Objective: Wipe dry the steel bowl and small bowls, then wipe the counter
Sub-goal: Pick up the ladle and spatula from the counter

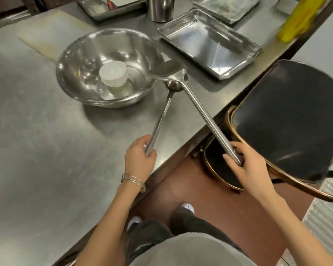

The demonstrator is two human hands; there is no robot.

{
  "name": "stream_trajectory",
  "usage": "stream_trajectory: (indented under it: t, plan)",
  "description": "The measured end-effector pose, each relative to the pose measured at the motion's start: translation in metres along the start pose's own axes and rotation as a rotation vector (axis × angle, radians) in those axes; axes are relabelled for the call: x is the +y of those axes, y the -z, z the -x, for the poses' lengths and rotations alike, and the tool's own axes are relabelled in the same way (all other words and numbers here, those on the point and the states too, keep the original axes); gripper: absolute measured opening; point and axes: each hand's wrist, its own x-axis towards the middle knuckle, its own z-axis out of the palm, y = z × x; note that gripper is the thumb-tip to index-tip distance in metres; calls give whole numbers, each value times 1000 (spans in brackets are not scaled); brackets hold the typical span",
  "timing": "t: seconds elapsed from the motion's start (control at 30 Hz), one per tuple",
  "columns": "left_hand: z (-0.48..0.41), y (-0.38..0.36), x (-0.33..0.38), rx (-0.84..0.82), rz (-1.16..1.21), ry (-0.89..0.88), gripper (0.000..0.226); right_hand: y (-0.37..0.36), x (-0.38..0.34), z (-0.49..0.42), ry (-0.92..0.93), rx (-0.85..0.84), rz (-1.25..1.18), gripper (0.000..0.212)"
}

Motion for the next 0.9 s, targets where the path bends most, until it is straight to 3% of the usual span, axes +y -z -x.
stream_trajectory:
  t: [0.37, 0.9]
  plan:
    - [-83, -95, 83, -14, 21, -10, 39, 47, 70, -99, -37, 2, -8, 28]
    - [-349, -195, 142, -104, -5, 22, 13, 26, 104, -385, -74, -33, 58, 35]
